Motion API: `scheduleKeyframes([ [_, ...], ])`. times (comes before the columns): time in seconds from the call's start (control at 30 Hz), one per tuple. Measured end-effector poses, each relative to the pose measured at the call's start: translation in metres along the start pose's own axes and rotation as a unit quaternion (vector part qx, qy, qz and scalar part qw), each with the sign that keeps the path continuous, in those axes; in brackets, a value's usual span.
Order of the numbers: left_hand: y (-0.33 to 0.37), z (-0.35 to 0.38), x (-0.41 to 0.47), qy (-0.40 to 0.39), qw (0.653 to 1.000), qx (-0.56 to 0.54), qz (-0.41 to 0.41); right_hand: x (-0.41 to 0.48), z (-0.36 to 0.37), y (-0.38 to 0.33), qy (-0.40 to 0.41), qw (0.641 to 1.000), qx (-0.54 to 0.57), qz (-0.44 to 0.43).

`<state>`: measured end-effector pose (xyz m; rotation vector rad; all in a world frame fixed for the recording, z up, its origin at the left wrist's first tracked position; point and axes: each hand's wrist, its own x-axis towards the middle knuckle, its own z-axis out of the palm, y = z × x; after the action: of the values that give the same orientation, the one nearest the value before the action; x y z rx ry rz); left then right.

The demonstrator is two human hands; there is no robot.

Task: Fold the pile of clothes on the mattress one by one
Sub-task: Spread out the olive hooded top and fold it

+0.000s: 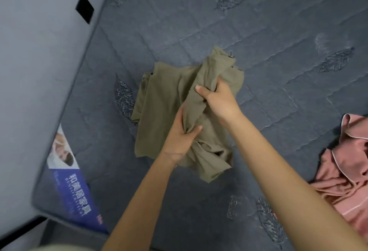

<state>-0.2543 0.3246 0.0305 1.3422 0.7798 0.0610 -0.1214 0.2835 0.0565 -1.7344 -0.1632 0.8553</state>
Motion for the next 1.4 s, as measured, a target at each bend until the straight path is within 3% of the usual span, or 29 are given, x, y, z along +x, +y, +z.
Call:
scheduleKeyframes([
  [0.17,-0.011,-0.081,0.021,0.061,0.994,0.087,-0.025,0.01,0.04,0.002,-0.049,0.994,-0.043,-0.089],
  [0.27,-0.021,-0.1,0.021,0.125,0.987,0.096,-0.039,0.015,0.033,0.032,0.005,0.938,-0.306,-0.16],
  [0.33,-0.027,-0.097,0.014,0.175,0.977,0.121,-0.002,0.015,0.025,0.053,0.018,0.897,-0.418,-0.143],
  [0.4,-0.035,-0.089,0.008,0.191,0.942,0.272,0.045,0.016,0.02,0.071,0.003,0.867,-0.482,-0.123],
  [0.5,-0.053,-0.073,0.006,0.14,0.832,0.526,0.109,0.023,0.017,0.09,-0.038,0.833,-0.544,-0.092],
  [0.6,-0.082,-0.072,0.009,0.075,0.789,0.607,0.066,0.032,0.013,0.099,-0.049,0.817,-0.564,-0.106],
  [0.7,-0.106,-0.086,0.011,0.073,0.77,0.633,0.025,0.049,0.004,0.09,0.002,0.823,-0.542,-0.172],
  [0.77,-0.109,-0.091,0.009,0.085,0.771,0.63,0.034,0.064,-0.006,0.08,0.037,0.828,-0.534,-0.168],
  [0.83,-0.111,-0.093,0.002,0.141,0.783,0.604,0.053,0.075,-0.014,0.073,0.062,0.87,-0.475,-0.119],
  [0.9,-0.115,-0.094,-0.012,0.23,0.828,0.512,0.012,0.079,-0.018,0.07,0.062,0.94,-0.33,-0.059],
  [0.97,-0.118,-0.09,-0.027,0.313,0.877,0.354,-0.081,0.078,-0.018,0.072,0.071,0.968,-0.239,-0.033],
  [1.07,-0.113,-0.079,-0.039,0.364,0.905,0.189,-0.117,0.075,-0.017,0.078,0.127,0.98,-0.151,0.022],
  [1.17,-0.101,-0.067,-0.034,0.357,0.922,0.087,-0.12,0.065,-0.014,0.08,0.203,0.975,-0.03,0.079],
  [1.27,-0.089,-0.068,-0.025,0.385,0.914,0.069,-0.104,0.045,-0.019,0.08,0.24,0.966,0.035,0.094],
  [1.4,-0.069,-0.091,-0.018,0.431,0.9,0.063,-0.021,-0.001,-0.034,0.085,0.215,0.956,0.116,0.165],
])
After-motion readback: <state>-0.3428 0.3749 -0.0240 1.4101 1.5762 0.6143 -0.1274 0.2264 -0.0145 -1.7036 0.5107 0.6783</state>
